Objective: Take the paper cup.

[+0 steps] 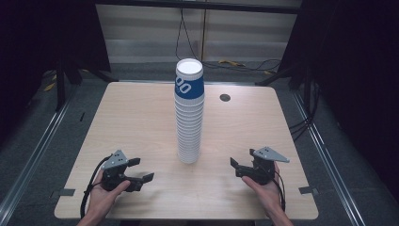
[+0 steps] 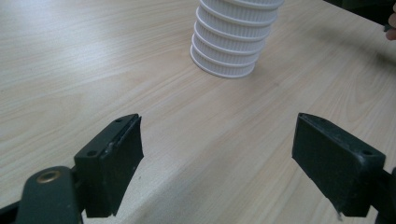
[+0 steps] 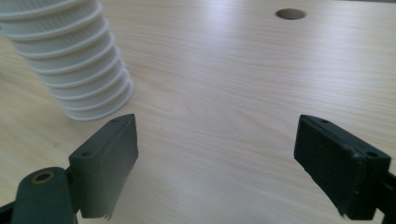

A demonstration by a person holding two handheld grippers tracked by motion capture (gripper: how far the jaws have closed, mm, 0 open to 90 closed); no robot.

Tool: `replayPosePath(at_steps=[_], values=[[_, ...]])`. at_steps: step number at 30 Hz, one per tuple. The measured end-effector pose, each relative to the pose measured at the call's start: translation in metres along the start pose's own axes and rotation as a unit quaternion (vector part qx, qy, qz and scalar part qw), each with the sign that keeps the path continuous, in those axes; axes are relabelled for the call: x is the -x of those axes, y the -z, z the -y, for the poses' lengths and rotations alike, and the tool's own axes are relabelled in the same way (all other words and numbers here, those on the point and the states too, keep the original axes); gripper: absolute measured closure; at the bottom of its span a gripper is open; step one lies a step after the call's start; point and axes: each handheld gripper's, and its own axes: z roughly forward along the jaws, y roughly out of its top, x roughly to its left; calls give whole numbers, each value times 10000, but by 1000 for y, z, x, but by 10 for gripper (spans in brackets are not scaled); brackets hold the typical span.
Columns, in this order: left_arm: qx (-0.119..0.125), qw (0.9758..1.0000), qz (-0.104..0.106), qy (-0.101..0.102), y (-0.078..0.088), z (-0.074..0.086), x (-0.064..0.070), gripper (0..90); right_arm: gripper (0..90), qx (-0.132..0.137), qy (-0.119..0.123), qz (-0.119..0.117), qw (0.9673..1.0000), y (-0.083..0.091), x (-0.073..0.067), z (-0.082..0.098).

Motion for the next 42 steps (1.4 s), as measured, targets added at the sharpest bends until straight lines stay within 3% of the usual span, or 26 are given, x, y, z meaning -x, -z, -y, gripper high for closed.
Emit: replayPosePath(at_steps=[10, 14, 18, 22, 25, 26, 29, 34, 37, 42], values=[[-21, 10000, -16, -40, -2, -3, -1, 163, 140, 117, 432, -173, 9988, 3, -14, -9], [17, 10000, -38, -54, -3, -4, -1, 162, 141, 197, 360, -276, 9988, 7, -14, -11], [-29, 9999, 23, -103, -2, -3, 0, 162, 140, 92, 275, -588, 9978, 9, -14, -20], [-20, 9999, 34, -111, -1, -3, 1, 162, 142, 127, 226, -715, 9971, 11, -15, -24], [-48, 9999, 58, -125, -2, -4, 2, 162, 146, 147, 272, -798, 9963, 16, -16, -31], [-20, 9999, 62, -115, -2, -4, 2, 162, 143, 185, 529, -823, 9950, 20, -18, -38], [-13, 9999, 59, -137, 0, -3, 3, 162, 145, 205, 645, -829, 9943, 26, -20, -44], [-23, 9998, 74, -159, 0, -3, 4, 162, 156, 234, 709, -830, 9938, 31, -17, -56], [-52, 9998, 107, -147, -3, -3, 3, 162, 163, 349, 747, -887, 9926, 33, -13, -74], [-75, 9997, 117, -179, -5, -4, 3, 162, 173, 396, 831, -1120, 9894, 30, -19, -92]])
